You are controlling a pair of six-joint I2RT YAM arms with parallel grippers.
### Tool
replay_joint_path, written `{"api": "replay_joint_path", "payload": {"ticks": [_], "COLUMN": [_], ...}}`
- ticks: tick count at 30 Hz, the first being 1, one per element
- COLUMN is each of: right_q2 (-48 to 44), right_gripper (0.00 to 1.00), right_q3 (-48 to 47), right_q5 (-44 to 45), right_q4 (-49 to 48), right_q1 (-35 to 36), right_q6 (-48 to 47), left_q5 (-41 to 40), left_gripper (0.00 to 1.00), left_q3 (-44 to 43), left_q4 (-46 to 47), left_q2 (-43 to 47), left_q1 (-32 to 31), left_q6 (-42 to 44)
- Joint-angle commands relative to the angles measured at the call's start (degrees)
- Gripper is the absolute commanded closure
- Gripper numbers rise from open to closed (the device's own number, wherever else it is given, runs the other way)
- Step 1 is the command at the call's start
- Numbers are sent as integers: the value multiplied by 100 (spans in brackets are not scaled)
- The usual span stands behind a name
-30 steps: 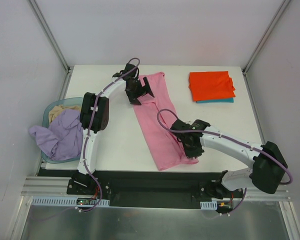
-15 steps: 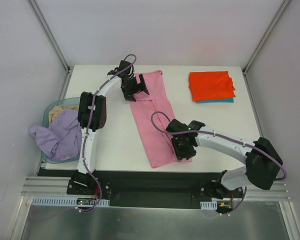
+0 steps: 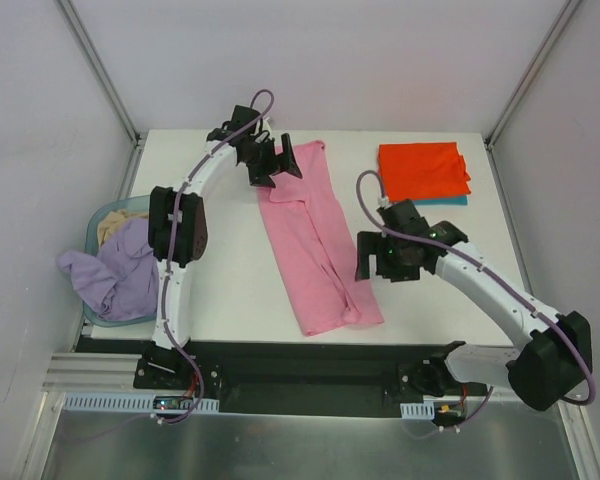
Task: Fold and stack the t-shirts
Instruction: Fold the tshirt
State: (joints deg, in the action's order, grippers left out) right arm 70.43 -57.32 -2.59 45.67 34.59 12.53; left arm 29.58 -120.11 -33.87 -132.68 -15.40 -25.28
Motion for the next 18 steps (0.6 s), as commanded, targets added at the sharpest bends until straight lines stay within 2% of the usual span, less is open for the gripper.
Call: {"api": "replay_joint_path", "payload": {"ticks": [1, 4, 5, 7, 8, 12, 15, 18], "right_q2": [14, 67, 23, -56, -126, -214, -214, -249], "right_gripper": [3, 1, 3, 3, 3, 3, 3, 3], "right_q3": [-113, 19, 54, 186, 221, 379, 458, 607], "right_q5": [-216, -549, -671, -699, -716, -752, -813, -1067], "right_q4": [-84, -189, -216, -321, -339, -462, -576, -769], "right_q1": [-846, -1373, -1472, -1769, -1850, -2158, -2220, -2220], "right_q6": [-76, -50, -41, -58, -76, -172, -277, -392], "left_q5": [-66, -242, -225, 63, 213, 434, 522, 487], "left_gripper": [1, 1, 1, 1, 1, 1, 1, 1], "left_q3": [1443, 3311, 3702, 4806, 5092, 5709, 5789, 5964], "left_q4": [-41, 195, 344, 809, 1316, 1891, 2121, 2121], "left_q2": [2033, 2983, 3211, 3783, 4020, 4093, 3733, 3425], "left_q1": [-595, -1183, -1481, -1772, -1965, -3001, -3416, -3479], "left_q6": [32, -196, -458, -801, -1056, -1356, -1462, -1532]}}
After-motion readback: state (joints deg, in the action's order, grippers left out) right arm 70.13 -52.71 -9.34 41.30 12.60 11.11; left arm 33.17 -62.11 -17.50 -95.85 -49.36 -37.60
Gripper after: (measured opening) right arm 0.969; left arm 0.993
